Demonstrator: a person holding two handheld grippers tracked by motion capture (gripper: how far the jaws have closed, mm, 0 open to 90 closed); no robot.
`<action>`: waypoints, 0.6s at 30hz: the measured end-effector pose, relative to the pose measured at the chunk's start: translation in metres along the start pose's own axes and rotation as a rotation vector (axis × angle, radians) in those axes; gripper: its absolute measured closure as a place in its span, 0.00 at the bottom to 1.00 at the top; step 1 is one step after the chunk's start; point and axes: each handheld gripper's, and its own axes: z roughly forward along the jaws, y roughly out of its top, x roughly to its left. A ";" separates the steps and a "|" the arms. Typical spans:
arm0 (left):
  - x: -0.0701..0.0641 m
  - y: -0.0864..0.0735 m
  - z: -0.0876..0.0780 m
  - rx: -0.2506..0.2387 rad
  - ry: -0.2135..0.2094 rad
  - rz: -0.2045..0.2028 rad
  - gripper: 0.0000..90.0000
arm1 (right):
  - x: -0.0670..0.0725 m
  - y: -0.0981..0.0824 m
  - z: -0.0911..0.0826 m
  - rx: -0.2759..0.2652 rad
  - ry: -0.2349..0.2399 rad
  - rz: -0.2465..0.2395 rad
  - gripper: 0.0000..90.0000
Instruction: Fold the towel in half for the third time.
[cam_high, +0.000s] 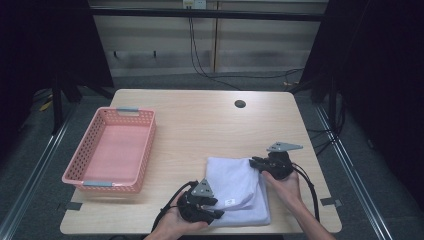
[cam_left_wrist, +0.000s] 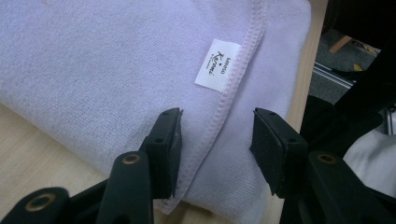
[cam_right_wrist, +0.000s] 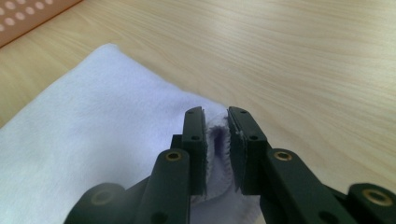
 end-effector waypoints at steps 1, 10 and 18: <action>0.000 -0.001 0.001 -0.007 -0.002 0.007 0.56 | -0.001 -0.004 -0.004 0.020 0.000 -0.031 0.90; -0.006 -0.003 -0.003 -0.029 0.012 0.065 0.54 | -0.014 -0.022 -0.004 0.082 -0.033 -0.011 0.65; 0.009 -0.028 -0.038 -0.078 0.024 -0.054 0.49 | -0.024 -0.012 -0.008 0.029 0.006 0.023 0.35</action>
